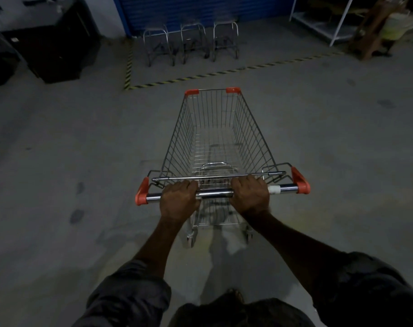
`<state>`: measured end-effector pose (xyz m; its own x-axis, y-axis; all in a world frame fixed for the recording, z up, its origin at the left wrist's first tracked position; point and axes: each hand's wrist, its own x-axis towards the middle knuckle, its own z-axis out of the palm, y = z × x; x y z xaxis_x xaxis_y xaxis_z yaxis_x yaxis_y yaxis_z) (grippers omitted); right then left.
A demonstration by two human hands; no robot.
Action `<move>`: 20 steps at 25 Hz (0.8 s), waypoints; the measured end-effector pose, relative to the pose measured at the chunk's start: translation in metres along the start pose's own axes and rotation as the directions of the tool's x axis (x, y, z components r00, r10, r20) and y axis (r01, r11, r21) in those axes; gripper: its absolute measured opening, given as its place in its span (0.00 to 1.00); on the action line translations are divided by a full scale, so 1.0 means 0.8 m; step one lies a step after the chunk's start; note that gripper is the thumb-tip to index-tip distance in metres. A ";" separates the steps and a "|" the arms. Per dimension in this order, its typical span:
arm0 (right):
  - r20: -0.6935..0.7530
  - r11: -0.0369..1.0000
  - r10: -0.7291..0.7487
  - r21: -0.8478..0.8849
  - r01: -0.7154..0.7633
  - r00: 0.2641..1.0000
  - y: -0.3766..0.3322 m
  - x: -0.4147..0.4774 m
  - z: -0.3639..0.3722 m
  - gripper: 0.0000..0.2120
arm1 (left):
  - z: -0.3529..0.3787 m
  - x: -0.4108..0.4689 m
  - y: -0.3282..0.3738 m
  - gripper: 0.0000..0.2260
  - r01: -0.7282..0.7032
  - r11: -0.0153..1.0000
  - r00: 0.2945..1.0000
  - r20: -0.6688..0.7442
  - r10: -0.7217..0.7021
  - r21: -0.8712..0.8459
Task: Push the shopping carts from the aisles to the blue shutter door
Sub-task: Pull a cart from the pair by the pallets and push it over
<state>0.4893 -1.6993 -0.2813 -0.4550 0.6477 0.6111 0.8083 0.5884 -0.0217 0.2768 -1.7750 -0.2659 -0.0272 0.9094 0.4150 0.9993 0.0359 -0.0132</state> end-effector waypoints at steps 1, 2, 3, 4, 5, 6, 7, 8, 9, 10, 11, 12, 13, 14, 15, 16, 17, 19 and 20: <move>-0.007 1.000 0.005 -0.002 -0.005 1.000 0.013 0.019 0.015 0.09 | 0.012 0.024 -0.003 0.11 -0.014 1.000 1.000 -0.004 0.014 0.002; -0.018 1.000 0.013 -0.004 -0.013 1.000 0.024 0.034 0.027 0.08 | 0.023 0.042 -0.007 0.11 -0.022 1.000 1.000 -0.012 0.022 0.018; -0.031 1.000 0.018 -0.012 -0.018 0.999 0.033 0.048 0.038 0.08 | 0.032 0.059 -0.009 0.10 -0.027 0.999 0.999 -0.028 0.028 0.040; -0.044 1.000 0.014 -0.016 -0.014 0.999 0.042 0.064 0.050 0.09 | 0.042 0.079 -0.013 0.10 -0.033 0.998 0.999 -0.035 0.035 0.057; -0.057 1.000 0.005 -0.007 -0.006 0.998 0.051 0.080 0.062 0.08 | 0.054 0.100 -0.018 0.09 -0.043 0.997 0.998 -0.041 0.046 0.061; -0.068 1.000 -0.001 0.007 0.002 0.998 0.062 0.098 0.076 0.08 | 0.068 0.124 -0.023 0.08 -0.056 0.996 0.997 -0.048 0.060 0.068; -0.070 1.000 -0.002 0.015 0.003 0.998 0.072 0.114 0.087 0.06 | 0.081 0.143 -0.028 0.07 -0.063 0.995 0.996 -0.060 0.067 0.076; -0.068 1.000 -0.005 0.014 0.006 0.998 0.081 0.131 0.100 0.05 | 0.094 0.163 -0.032 0.06 -0.070 0.994 0.993 -0.085 0.077 0.082; -0.055 1.000 -0.008 0.006 0.008 0.998 0.091 0.149 0.113 0.04 | 0.107 0.185 -0.037 0.06 -0.084 0.993 0.990 -0.109 0.093 0.079; -0.042 1.000 -0.006 -0.006 0.006 0.999 0.100 0.166 0.126 0.05 | 0.118 0.208 -0.042 0.06 -0.101 0.992 0.986 -0.128 0.109 0.071; -0.017 1.000 0.011 -0.018 -0.012 1.000 0.111 0.187 0.143 0.06 | 0.132 0.235 -0.047 0.06 -0.112 0.991 0.983 -0.141 0.121 0.067; 0.015 0.999 0.035 -0.029 -0.035 0.999 0.122 0.207 0.160 0.08 | 0.144 0.262 -0.052 0.06 -0.112 0.992 0.982 -0.146 0.120 0.064; 0.058 0.997 0.058 -0.044 -0.055 0.997 0.133 0.229 0.176 0.09 | 0.157 0.290 -0.057 0.06 -0.111 0.992 0.982 -0.145 0.118 0.052; 0.101 0.996 0.083 -0.043 -0.078 0.991 0.144 0.251 0.191 0.09 | 0.170 0.319 -0.062 0.06 -0.111 0.994 0.986 -0.125 0.113 0.021; 0.141 0.993 0.116 -0.034 -0.113 0.983 0.154 0.272 0.203 0.09 | 0.182 0.346 -0.067 0.06 -0.109 0.994 0.989 -0.105 0.107 -0.015; 0.168 0.988 0.152 -0.032 -0.148 0.974 0.164 0.297 0.217 0.09 | 0.193 0.379 -0.072 0.07 -0.100 0.994 0.992 -0.078 0.096 -0.051; 0.188 0.983 0.185 -0.027 -0.183 0.965 0.175 0.322 0.227 0.07 | 0.203 0.410 -0.074 0.08 -0.086 0.992 0.995 -0.047 0.082 -0.095; 0.230 0.973 0.229 -0.025 -0.229 0.946 0.202 0.366 0.246 0.06 | 0.216 0.468 -0.076 0.12 -0.070 0.981 0.997 0.021 0.075 -0.181; 0.270 0.968 0.248 -0.030 -0.249 0.930 0.214 0.386 0.256 0.10 | 0.220 0.493 -0.079 0.17 -0.075 0.973 0.995 0.053 0.088 -0.216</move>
<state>0.4108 -1.2995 -0.2583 -0.3239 0.8793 0.3492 0.9071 0.3935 -0.1495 0.1982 -1.3454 -0.2618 0.0595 0.9296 0.3637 0.9806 -0.1226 0.1528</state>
